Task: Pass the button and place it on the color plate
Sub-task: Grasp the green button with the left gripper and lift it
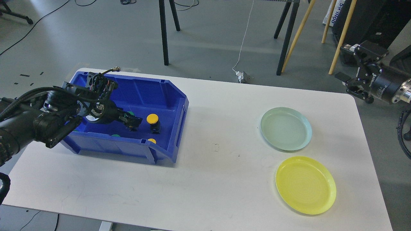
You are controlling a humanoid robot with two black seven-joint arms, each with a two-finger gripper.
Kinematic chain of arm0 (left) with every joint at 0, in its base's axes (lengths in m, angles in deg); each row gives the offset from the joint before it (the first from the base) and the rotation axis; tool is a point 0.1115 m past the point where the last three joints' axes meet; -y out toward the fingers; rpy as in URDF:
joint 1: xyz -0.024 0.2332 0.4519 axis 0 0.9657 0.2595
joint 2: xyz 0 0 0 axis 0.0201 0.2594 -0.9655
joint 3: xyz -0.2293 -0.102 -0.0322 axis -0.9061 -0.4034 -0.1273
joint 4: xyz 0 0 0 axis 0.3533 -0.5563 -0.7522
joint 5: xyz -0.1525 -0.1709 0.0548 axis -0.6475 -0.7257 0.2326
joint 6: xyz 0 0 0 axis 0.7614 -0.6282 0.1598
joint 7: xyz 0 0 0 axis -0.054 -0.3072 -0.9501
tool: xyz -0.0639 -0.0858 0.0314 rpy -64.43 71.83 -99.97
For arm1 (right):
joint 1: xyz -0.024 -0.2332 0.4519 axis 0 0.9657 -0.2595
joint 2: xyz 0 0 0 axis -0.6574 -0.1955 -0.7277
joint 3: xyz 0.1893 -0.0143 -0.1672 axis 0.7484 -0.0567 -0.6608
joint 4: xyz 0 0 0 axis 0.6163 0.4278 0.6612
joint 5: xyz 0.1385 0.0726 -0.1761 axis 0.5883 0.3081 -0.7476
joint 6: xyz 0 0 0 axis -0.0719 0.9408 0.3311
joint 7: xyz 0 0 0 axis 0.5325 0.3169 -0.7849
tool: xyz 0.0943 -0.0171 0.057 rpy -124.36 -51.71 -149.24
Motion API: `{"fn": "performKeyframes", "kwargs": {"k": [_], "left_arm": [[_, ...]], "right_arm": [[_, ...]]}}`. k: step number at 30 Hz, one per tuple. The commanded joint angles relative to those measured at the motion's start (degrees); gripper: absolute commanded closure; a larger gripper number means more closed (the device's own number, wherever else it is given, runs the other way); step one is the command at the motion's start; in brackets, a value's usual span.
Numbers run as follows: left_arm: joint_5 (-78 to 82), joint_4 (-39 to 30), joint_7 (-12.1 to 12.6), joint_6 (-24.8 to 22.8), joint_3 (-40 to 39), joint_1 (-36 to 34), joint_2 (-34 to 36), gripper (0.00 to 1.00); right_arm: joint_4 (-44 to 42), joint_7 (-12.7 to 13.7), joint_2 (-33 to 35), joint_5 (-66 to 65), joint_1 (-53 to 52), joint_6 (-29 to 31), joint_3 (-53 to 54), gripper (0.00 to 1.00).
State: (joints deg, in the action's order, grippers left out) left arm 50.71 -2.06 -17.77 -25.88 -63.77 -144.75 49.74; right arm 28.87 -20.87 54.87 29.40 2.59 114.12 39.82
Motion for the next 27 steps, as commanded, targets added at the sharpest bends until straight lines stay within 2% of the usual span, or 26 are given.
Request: {"fn": "performKeyframes", "kwargs": {"k": [1, 5, 12, 17, 24, 27], "left_arm": [[0.09, 0.55, -0.52, 0.00, 0.10, 0.00, -0.49, 0.17], [0.09, 4.15, -0.87, 0.00, 0.19, -0.08, -2.24, 0.24], [0.18, 6.00, -1.66, 0.00, 0.19, -0.17, -2.95, 0.58], [0.18, 6.00, -2.45, 0.00, 0.19, -0.17, -2.86, 0.71], [0.18, 5.12, -4.97, 0.00, 0.02, -0.87, -1.20, 0.72], [-0.70, 3.46, -4.97, 0.00, -0.34, -1.66, 3.80, 0.72]], "right_arm": [[-0.01, 0.00, -0.01, 0.04, -0.01, 0.00, 0.01, 0.01], [-0.01, 0.00, -0.09, -0.05, -0.01, 0.00, 0.01, 0.01], [-0.01, 0.00, -0.09, -0.14, 0.16, 0.00, 0.01, 0.01], [-0.01, 0.00, -0.18, -0.14, 0.16, 0.00, 0.01, 0.01], [-0.09, 0.09, -0.44, -0.14, -0.19, 0.00, 0.01, 0.01], [-0.01, 0.09, -0.62, -0.14, -0.71, 0.00, 0.01, 0.01]]}}
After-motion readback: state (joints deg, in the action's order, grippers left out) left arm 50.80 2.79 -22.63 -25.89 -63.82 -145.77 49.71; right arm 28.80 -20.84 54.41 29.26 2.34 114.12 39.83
